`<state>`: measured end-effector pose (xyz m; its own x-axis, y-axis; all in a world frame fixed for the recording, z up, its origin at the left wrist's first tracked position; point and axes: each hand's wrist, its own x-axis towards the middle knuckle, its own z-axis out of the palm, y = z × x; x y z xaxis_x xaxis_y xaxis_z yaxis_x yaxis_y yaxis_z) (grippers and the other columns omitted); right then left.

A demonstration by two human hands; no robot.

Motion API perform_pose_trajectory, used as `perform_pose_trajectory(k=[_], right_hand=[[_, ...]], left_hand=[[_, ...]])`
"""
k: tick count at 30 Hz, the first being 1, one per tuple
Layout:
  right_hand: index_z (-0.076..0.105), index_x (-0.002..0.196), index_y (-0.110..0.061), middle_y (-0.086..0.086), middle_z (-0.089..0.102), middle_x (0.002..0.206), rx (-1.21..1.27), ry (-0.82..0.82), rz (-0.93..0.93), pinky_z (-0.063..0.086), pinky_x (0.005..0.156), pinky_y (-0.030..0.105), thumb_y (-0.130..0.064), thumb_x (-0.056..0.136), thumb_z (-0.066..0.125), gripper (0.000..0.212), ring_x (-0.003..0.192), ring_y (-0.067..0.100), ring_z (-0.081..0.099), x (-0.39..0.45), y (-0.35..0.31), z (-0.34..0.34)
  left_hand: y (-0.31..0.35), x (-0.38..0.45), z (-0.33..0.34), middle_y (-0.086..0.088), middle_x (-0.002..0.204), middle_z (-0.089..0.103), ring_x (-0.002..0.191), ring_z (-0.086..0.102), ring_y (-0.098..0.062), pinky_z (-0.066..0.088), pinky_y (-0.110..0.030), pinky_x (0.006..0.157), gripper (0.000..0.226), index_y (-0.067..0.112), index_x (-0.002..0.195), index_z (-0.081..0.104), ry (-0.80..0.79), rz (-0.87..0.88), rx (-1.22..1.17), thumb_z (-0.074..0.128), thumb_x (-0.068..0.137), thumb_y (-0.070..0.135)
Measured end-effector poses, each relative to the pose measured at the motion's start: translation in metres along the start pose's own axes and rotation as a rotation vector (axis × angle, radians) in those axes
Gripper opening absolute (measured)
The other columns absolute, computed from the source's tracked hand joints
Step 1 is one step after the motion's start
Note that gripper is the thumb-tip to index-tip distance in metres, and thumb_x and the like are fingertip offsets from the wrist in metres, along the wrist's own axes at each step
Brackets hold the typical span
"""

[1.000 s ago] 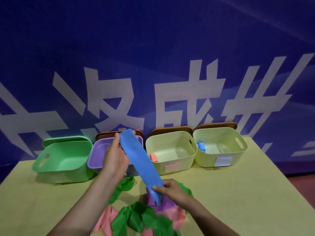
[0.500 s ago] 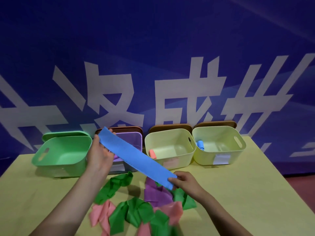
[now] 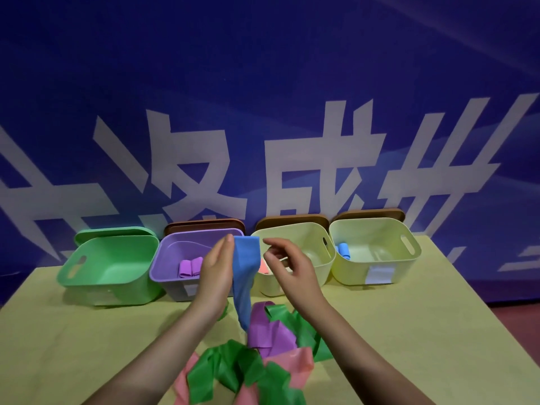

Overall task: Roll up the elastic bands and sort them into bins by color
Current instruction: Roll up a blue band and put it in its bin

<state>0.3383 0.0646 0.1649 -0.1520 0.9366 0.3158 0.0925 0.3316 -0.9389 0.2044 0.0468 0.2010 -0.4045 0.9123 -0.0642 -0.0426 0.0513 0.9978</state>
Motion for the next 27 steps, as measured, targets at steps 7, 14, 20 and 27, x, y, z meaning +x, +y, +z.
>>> perform_pose_trajectory(k=[7,14,20,27], right_hand=[[0.068,0.091,-0.012,-0.002,0.067,0.084,0.010,-0.016,-0.036,0.047,0.069,0.020,-0.009,0.084,0.067,0.007,0.076,0.008,0.060,0.007,-0.017,0.014],[0.065,0.079,-0.018,-0.002,0.063,0.074,0.168,-0.015,-0.006,0.045,0.067,0.018,0.003,0.086,0.065,0.022,0.070,0.005,0.058,0.007,-0.028,0.007],[0.066,0.083,-0.019,-0.009,0.065,0.075,0.194,-0.073,0.005,0.045,0.066,0.019,-0.010,0.082,0.061,0.010,0.071,0.004,0.058,0.009,-0.029,-0.005],[0.075,0.093,-0.024,-0.006,0.063,0.081,-0.117,-0.109,-0.215,0.044,0.066,0.018,-0.006,0.082,0.058,0.028,0.074,0.009,0.058,0.007,-0.020,-0.016]], left_hand=[[-0.008,-0.008,-0.002,0.006,0.088,0.066,0.086,0.059,-0.009,0.045,-0.023,0.076,0.022,0.025,0.091,0.063,-0.082,0.115,0.084,0.042,0.100,0.026],[-0.007,-0.028,0.003,0.024,0.072,0.064,0.072,0.058,0.018,0.041,-0.002,0.065,0.027,0.030,0.084,0.052,-0.216,0.015,0.025,0.040,0.100,0.012],[-0.009,-0.023,0.007,-0.001,0.087,0.064,0.086,0.058,-0.014,0.043,-0.020,0.069,0.020,0.020,0.091,0.062,-0.232,0.031,0.038,0.044,0.099,0.016],[-0.005,-0.022,0.002,0.010,0.089,0.063,0.086,0.057,0.002,0.043,-0.011,0.073,0.028,0.028,0.085,0.061,-0.167,-0.061,-0.067,0.044,0.099,0.010]])
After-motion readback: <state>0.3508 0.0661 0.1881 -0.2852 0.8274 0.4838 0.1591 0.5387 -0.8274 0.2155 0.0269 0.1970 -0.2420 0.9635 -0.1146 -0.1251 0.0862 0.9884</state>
